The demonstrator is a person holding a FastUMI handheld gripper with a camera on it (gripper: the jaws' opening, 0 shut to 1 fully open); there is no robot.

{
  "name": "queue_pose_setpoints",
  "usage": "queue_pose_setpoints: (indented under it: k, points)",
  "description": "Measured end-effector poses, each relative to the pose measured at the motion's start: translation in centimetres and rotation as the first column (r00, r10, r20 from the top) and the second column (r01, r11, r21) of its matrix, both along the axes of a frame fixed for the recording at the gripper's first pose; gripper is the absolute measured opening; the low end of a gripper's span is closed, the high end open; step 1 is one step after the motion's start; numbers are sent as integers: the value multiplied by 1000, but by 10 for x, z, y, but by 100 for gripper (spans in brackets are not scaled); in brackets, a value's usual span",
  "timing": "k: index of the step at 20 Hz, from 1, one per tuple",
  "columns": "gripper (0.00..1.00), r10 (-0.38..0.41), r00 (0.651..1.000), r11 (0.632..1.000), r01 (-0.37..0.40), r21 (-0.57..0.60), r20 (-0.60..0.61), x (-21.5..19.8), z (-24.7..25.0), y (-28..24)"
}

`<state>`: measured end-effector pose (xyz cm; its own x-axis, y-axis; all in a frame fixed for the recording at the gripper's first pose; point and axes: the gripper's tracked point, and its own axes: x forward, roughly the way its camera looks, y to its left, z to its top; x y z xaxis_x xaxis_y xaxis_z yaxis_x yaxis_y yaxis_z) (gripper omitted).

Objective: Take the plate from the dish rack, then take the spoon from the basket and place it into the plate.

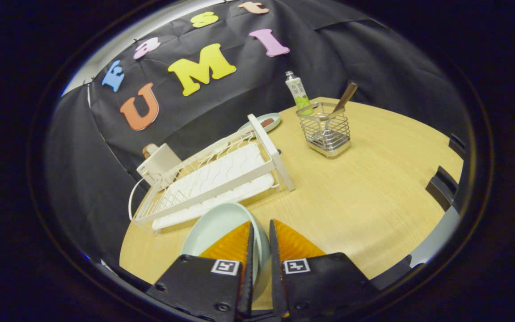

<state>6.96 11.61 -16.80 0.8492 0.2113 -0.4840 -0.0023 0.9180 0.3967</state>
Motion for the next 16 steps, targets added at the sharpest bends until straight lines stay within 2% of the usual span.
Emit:
queue_pose_setpoints:
  k: [5,7,12,16]
  points:
    - [76,-17,992,996,28,-89,123,3,28,-19]
    - [87,-20,983,989,46,-140,184,0,40,-29]
    - [100,-21,944,970,99,-224,328,-13,79,-60]
    - [100,-37,915,959,145,-243,401,-19,108,-93]
